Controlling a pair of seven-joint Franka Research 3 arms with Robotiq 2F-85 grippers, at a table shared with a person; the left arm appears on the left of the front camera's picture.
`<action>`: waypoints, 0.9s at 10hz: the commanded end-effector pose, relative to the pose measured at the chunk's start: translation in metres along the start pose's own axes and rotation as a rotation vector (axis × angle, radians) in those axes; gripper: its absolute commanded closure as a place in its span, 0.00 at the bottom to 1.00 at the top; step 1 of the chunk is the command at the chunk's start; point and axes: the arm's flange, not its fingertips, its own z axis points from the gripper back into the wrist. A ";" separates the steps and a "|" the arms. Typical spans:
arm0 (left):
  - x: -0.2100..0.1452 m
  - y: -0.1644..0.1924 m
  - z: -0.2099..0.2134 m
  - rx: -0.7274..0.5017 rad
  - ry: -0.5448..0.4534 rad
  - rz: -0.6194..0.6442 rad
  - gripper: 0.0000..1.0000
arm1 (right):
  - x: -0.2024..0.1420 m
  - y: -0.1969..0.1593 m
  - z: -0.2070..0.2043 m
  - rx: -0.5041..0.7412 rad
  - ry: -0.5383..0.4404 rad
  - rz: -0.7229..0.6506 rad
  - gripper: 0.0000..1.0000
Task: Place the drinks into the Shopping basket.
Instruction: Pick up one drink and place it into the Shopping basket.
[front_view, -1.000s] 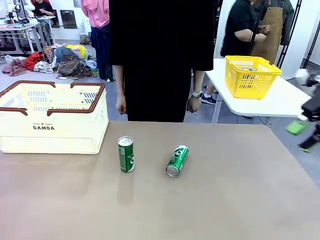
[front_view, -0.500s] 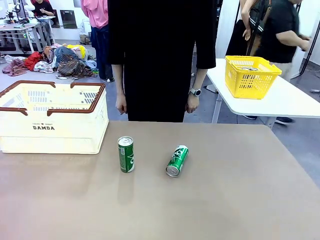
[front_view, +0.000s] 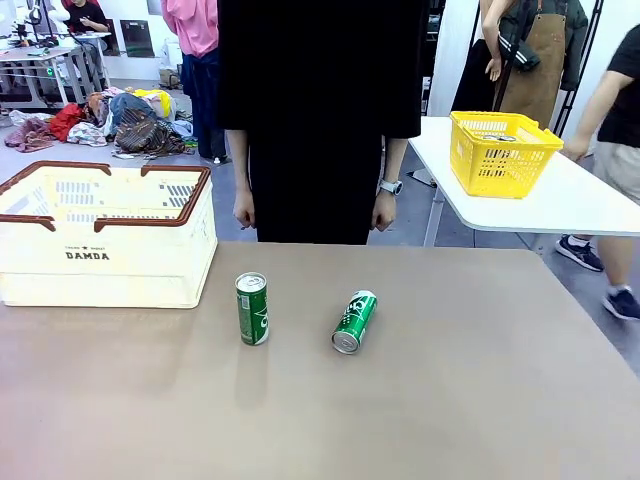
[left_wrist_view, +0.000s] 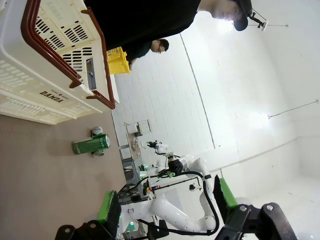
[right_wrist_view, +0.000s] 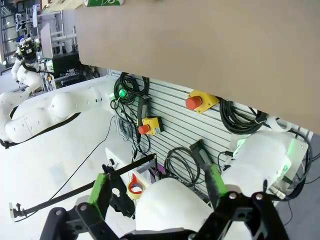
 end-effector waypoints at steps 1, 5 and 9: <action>-0.003 -0.003 -0.001 -0.015 0.002 -0.010 0.00 | 0.000 0.003 0.001 0.007 0.002 0.016 0.00; -0.009 -0.042 -0.083 0.264 0.000 0.045 0.00 | 0.000 0.003 0.001 0.007 0.002 0.016 0.00; -0.045 -0.091 -0.325 0.694 0.716 -0.166 0.00 | 0.000 0.003 0.001 0.007 0.002 0.016 0.00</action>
